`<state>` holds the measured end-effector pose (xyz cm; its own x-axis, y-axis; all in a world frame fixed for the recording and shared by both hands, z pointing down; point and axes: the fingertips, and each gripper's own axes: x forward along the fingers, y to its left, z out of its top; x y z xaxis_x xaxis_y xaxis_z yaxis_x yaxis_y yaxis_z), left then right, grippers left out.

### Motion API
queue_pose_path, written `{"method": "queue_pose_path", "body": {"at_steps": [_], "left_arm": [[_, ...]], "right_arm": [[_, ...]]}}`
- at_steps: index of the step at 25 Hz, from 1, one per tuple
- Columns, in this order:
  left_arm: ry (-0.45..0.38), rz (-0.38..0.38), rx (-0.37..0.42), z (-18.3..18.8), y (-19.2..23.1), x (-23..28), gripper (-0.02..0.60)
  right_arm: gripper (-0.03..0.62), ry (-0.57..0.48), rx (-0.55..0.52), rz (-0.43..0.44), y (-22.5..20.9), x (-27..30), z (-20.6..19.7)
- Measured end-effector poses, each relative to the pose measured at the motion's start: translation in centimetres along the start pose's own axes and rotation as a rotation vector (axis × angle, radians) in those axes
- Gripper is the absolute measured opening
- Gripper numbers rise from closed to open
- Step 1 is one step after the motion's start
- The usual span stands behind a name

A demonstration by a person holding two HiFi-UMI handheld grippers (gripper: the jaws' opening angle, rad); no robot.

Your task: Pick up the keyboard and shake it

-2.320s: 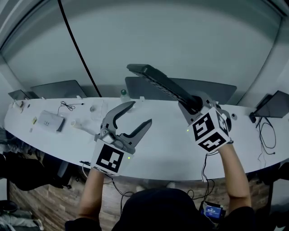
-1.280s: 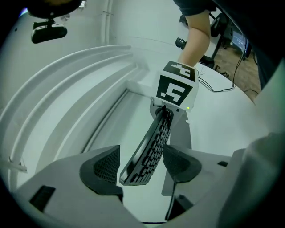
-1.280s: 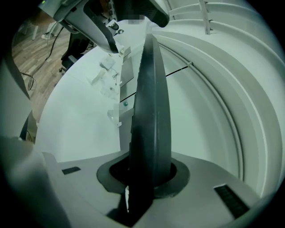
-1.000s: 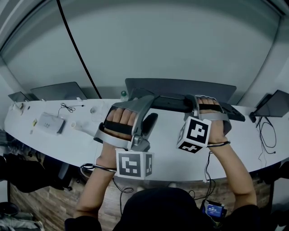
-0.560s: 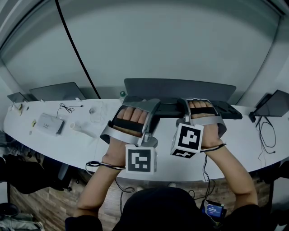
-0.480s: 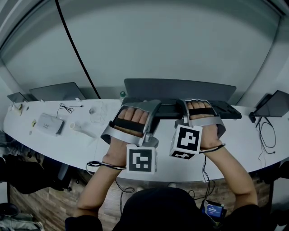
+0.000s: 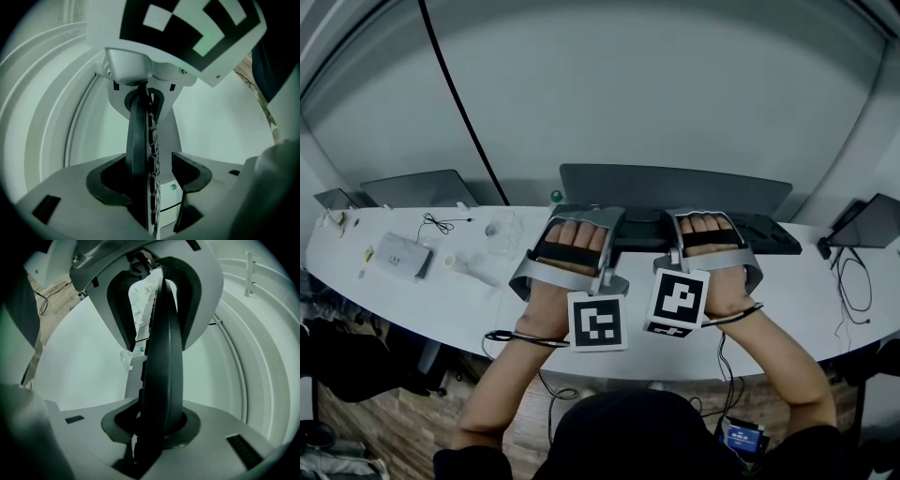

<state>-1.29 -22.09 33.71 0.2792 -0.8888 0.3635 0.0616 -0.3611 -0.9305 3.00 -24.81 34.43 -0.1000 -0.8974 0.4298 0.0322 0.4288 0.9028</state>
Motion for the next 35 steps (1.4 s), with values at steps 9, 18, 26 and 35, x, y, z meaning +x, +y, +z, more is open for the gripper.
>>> {"method": "queue_pose_path", "body": {"at_steps": [9, 18, 26, 35], "left_arm": [[0.075, 0.037, 0.092, -1.2, 0.4, 1.0, 0.304], [0.077, 0.037, 0.079, -1.5, 0.1, 1.0, 0.144], [0.085, -0.065, -0.075, -1.7, -1.5, 1.1, 0.087], [0.084, -0.083, -0.144, -2.2, -2.0, 1.6, 0.084]], "right_arm": [[0.103, -0.019, -0.043, -0.003, 0.6, -0.8, 1.3], [0.1, -0.001, -0.073, 0.03, 1.0, -1.2, 1.4], [0.095, -0.009, -0.083, 0.04, 1.6, -1.2, 1.7], [0.097, -0.022, -0.127, 0.034, 2.0, -0.7, 2.1]]}}
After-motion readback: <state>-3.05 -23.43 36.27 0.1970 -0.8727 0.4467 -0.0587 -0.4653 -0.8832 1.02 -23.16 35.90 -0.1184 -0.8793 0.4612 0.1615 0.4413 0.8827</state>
